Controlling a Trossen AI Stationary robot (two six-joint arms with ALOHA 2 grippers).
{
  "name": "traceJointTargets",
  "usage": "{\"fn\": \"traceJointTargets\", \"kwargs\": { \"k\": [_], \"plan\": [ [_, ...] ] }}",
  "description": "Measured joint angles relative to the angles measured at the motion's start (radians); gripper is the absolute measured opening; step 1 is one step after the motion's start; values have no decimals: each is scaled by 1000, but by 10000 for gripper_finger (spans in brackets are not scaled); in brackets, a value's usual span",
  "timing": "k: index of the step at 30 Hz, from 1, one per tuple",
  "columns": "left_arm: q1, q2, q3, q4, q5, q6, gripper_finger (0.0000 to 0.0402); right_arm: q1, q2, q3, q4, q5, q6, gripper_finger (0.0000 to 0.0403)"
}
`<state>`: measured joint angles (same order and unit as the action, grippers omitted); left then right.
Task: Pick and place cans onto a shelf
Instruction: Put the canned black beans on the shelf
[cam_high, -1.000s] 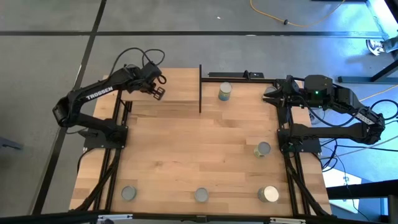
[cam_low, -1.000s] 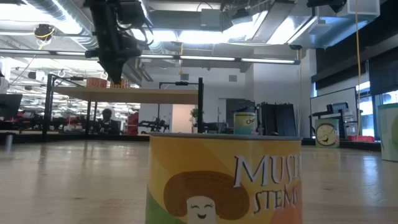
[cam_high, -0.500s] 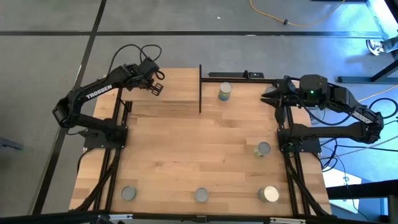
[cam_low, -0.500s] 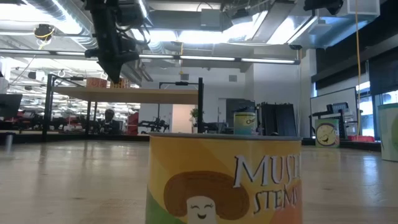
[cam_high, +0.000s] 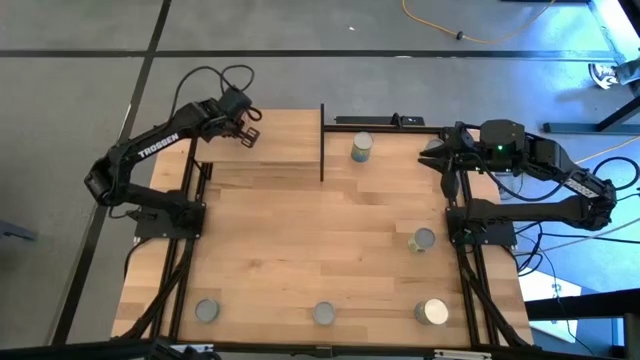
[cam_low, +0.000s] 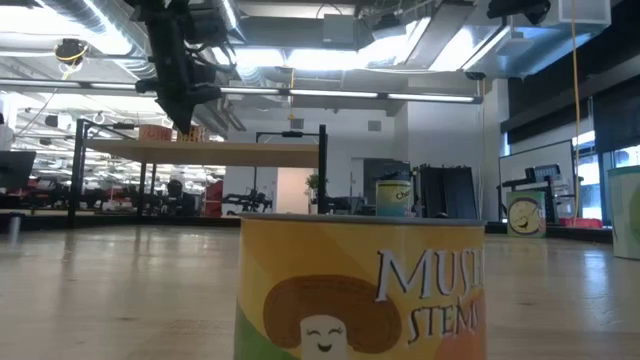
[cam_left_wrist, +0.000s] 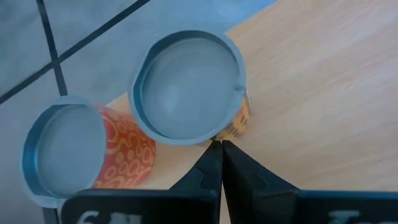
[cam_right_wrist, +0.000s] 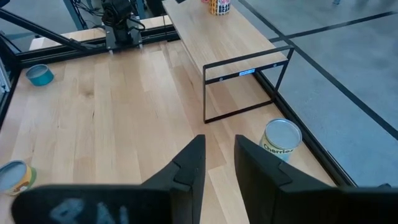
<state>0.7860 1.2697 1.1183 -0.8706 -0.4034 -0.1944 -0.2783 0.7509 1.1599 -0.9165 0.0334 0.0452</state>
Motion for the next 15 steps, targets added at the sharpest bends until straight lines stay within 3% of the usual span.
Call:
{"fn": "traceJointTargets", "kwargs": {
  "k": [15],
  "plan": [
    [17,0,0,52,-2,40,0,0,0,0,0,0,0,87]
  ]
}}
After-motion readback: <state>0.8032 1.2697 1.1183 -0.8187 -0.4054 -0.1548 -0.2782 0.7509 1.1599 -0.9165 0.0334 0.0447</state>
